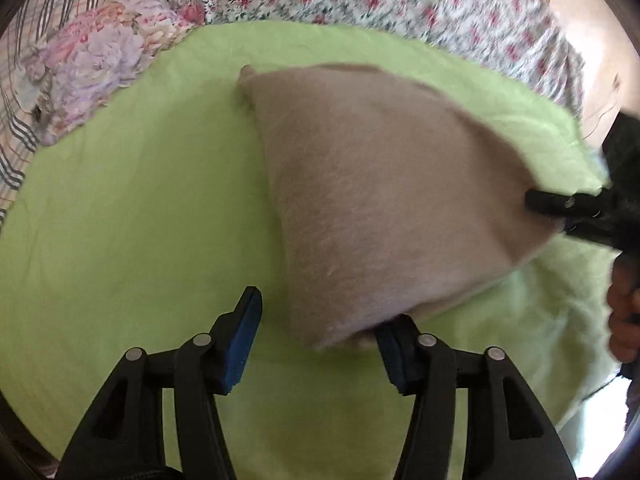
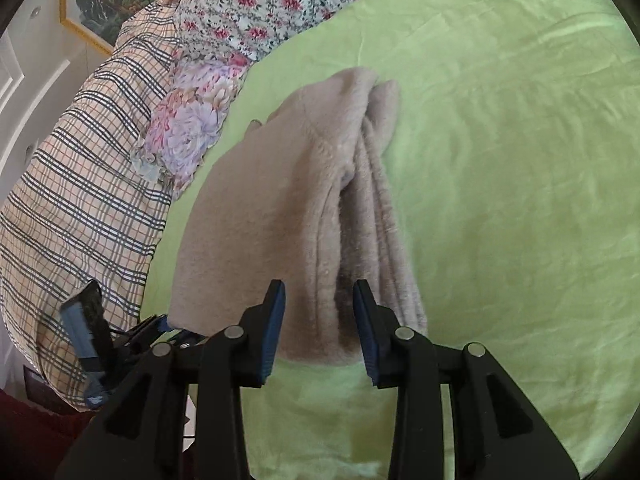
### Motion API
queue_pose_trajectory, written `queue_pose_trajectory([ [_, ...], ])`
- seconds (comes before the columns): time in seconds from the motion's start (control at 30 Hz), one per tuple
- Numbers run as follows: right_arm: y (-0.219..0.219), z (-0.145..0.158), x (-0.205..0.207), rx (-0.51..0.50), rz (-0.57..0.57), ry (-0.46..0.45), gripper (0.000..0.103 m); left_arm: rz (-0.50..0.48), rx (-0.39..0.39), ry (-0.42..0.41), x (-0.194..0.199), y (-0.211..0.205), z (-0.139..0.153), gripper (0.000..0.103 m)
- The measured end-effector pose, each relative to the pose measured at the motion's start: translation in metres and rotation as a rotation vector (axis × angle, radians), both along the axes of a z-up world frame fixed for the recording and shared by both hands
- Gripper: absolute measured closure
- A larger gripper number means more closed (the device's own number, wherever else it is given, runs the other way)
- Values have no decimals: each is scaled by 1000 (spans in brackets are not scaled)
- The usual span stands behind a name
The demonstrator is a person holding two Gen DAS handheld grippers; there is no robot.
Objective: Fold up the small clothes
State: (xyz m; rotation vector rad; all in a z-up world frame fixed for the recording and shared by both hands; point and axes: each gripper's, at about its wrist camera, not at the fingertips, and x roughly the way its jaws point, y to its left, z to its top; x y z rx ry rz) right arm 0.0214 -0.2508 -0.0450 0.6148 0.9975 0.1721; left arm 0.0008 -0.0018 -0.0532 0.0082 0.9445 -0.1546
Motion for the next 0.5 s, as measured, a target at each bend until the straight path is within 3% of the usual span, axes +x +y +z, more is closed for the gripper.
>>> queue_pose_trajectory([
  [0.03, 1, 0, 1, 7, 6, -4, 78, -7, 7, 2, -3, 0, -1, 48],
  [0.07, 1, 1, 1, 14, 17, -10, 96, 14, 4, -5, -7, 4, 0, 48],
  [0.1, 2, 4, 1, 19, 27, -24, 96, 38, -7, -9, -8, 9, 3, 49],
  [0.17, 3, 19, 0, 26, 44, -67, 97, 109, -77, -21, -10, 25, 12, 69],
  [0.2, 2, 27, -2, 38, 44, -95, 97, 134, -104, -21, -10, 31, 16, 74],
  [0.27, -4, 47, -7, 64, 42, -159, 97, 167, -110, 5, -10, 31, 17, 82],
  [0.3, -5, 53, -8, 27, 44, -158, 97, 165, -102, 30, -9, 27, 13, 86],
  [0.33, -6, 52, -8, -24, 48, -134, 98, 157, -101, 54, -8, 23, 10, 91],
  [0.5, -5, 14, -9, -186, 49, 39, 98, 150, -108, 119, -13, 16, 4, 93],
])
